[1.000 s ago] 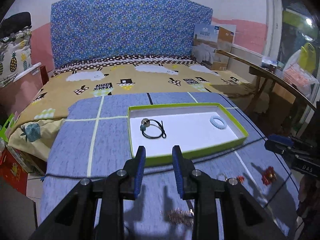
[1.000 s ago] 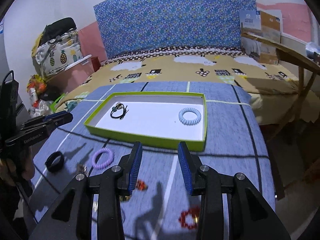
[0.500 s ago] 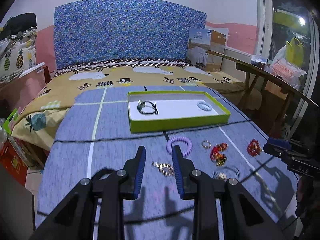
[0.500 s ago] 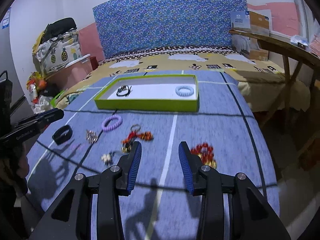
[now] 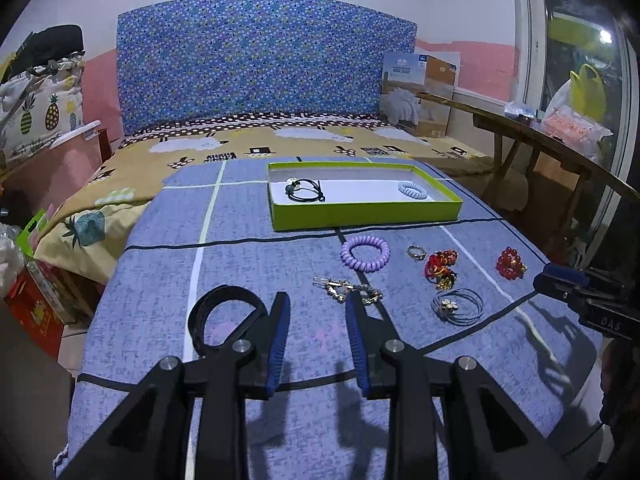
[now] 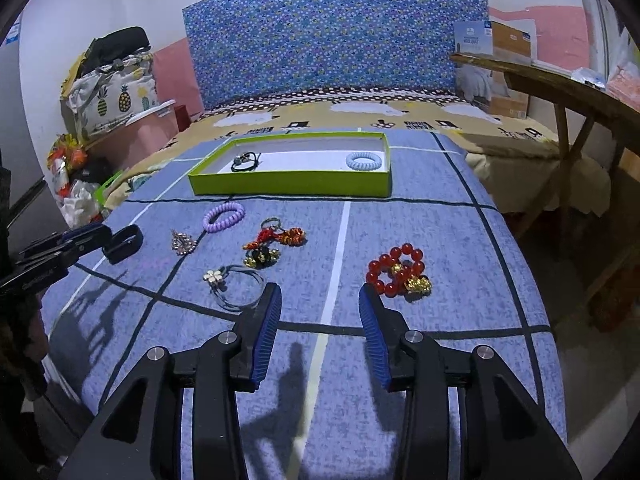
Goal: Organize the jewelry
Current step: 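Move the left tool to the black watch band and grasp it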
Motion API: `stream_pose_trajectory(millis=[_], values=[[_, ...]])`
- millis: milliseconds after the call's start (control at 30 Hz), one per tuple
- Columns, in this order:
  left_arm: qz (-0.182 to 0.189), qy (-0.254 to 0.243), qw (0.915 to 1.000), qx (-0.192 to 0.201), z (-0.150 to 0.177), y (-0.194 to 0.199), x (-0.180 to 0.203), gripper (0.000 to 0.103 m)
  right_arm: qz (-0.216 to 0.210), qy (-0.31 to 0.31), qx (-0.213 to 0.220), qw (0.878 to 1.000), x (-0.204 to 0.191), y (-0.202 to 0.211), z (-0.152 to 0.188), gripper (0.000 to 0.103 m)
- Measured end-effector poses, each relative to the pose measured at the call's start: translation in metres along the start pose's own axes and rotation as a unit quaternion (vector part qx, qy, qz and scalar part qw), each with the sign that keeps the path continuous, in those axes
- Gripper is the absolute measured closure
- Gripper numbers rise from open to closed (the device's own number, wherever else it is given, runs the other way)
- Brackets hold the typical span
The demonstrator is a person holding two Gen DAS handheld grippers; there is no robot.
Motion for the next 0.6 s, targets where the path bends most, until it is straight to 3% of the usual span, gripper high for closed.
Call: stream_pose_trajectory(millis=[67,400,600], values=[[-0.006,-0.001,1.0000,0.005,0.000,0.001,-0.003,0.064,0.001,-0.003,-0.001,1.000,0.004,-0.001,0.001,0.061],[-0.049,0.014,0.9987,0.006,-0.008,-0.010,-0.032,0.058,0.020,-0.015,-0.009,1.000,0.023,-0.010,0.002,0.060],[-0.074,0.018,0.9971,-0.006,-0.012,-0.022,-0.049,0.049,0.031,-0.028,-0.022,0.999,0.040,-0.019,0.003,0.060]])
Point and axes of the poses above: each gripper's, at about its wrist camera, not at the fingertips, and y roughly against the way its jaws point, x to its right, z to its underside, the point moved 4 cm from there along -y, roughly the way its jaws point, and after that the axes turned 15 degrees about y, right-handed, at the moved point
